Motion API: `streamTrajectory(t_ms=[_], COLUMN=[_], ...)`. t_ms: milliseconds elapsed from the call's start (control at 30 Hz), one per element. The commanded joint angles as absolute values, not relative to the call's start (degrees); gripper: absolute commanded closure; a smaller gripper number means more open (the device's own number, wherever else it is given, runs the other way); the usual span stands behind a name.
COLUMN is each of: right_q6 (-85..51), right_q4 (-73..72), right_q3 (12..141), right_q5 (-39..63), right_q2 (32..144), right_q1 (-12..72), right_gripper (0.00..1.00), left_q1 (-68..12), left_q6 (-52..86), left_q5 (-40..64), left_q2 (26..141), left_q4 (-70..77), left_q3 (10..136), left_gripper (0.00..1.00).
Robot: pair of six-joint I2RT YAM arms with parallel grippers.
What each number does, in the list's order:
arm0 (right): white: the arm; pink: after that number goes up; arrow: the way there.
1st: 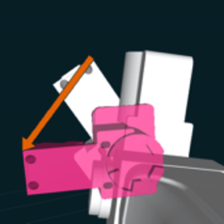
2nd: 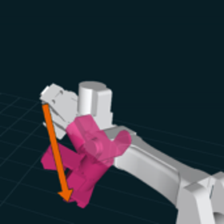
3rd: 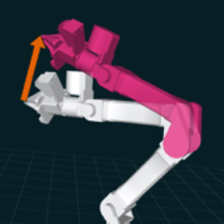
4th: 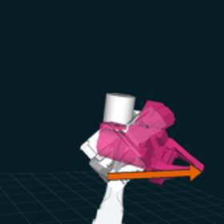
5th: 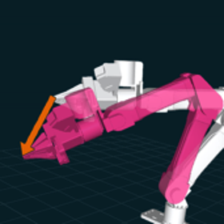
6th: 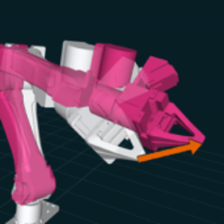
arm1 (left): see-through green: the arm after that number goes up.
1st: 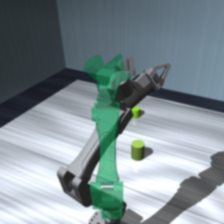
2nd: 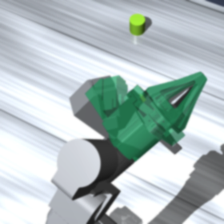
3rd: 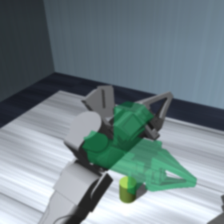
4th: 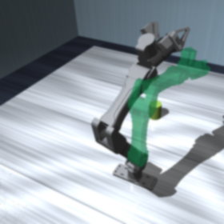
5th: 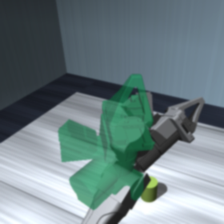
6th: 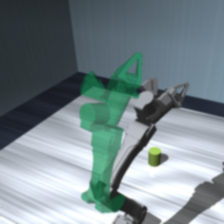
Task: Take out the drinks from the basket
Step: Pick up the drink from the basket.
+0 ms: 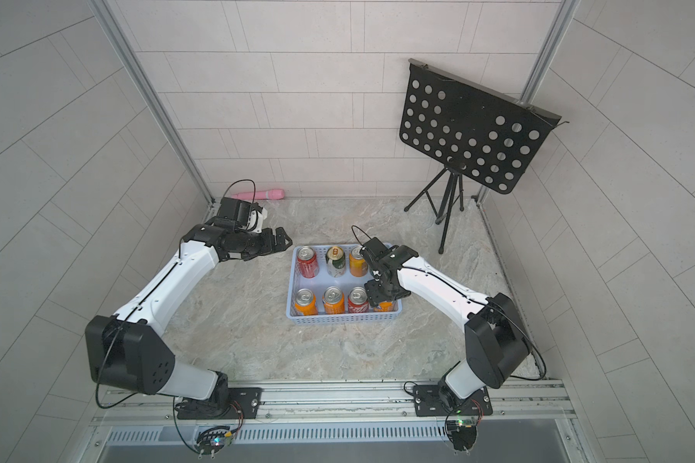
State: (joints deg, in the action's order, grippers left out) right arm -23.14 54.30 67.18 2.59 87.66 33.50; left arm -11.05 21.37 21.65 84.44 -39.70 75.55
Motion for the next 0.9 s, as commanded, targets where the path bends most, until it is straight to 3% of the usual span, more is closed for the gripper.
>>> streamTrajectory(t_ms=[0,233,533,667,867], right_q6=[-23.99,-24.26,-24.54,-24.45,-24.18], right_q4=[54.89,54.93,56.83,58.16,59.5], right_q3=[66.51,66.37,68.75,70.11,71.82], right_q5=[2.65,2.4,1.41,0.98,0.06], right_q2=[87.98,88.1,86.33,85.84,83.81], right_q1=[33.86,34.01,34.1,34.19,34.19], right_gripper=[0.26,0.4,0.73,0.82,0.87], left_q1=[-11.34,-11.32,-11.34,-11.34,-11.37], left_q6=[20.72,20.7,20.56,20.58,20.85], left_q5=[21.64,21.71,21.5,21.37,20.51], left_q2=[85.02,85.06,84.86,84.51,83.67], left_q4=[-40.43,-40.43,-40.61,-40.53,-40.05], left_q3=[76.99,76.99,77.08,77.08,76.85], left_gripper=[0.0,0.0,0.0,0.0,0.0])
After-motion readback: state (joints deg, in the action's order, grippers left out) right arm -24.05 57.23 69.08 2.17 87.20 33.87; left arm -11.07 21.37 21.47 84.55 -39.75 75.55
